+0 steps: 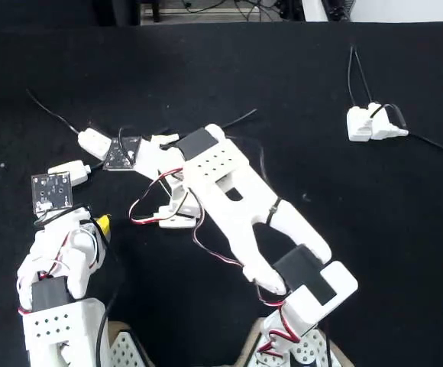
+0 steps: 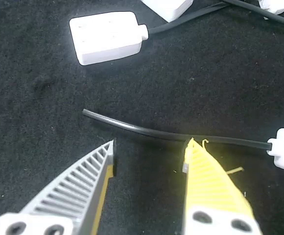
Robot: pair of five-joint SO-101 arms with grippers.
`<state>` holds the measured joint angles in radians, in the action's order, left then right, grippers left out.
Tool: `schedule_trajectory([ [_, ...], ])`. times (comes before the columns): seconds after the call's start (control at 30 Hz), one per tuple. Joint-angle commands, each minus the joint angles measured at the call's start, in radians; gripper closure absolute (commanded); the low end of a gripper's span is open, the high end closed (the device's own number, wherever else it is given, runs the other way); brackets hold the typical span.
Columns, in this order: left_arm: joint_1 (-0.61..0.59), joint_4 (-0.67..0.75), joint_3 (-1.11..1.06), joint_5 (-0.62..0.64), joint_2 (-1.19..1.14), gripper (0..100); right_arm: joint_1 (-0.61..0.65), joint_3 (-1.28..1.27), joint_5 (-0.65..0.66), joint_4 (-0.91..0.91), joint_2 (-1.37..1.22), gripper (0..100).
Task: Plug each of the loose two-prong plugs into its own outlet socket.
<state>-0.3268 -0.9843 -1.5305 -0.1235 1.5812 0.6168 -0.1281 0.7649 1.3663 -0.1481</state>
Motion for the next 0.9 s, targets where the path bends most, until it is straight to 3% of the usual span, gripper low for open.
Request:
schedule_trajectory([
  [0.0, -0.012, 0.014, 0.016, 0.005, 0.009, 77, -0.02, 0.008, -0.044, -0.003, 0.001, 98.8],
  [0.87, -0.012, 0.015, 0.016, 0.005, 0.009, 77, -0.018, 0.001, -0.077, 0.005, 0.131, 98.8],
])
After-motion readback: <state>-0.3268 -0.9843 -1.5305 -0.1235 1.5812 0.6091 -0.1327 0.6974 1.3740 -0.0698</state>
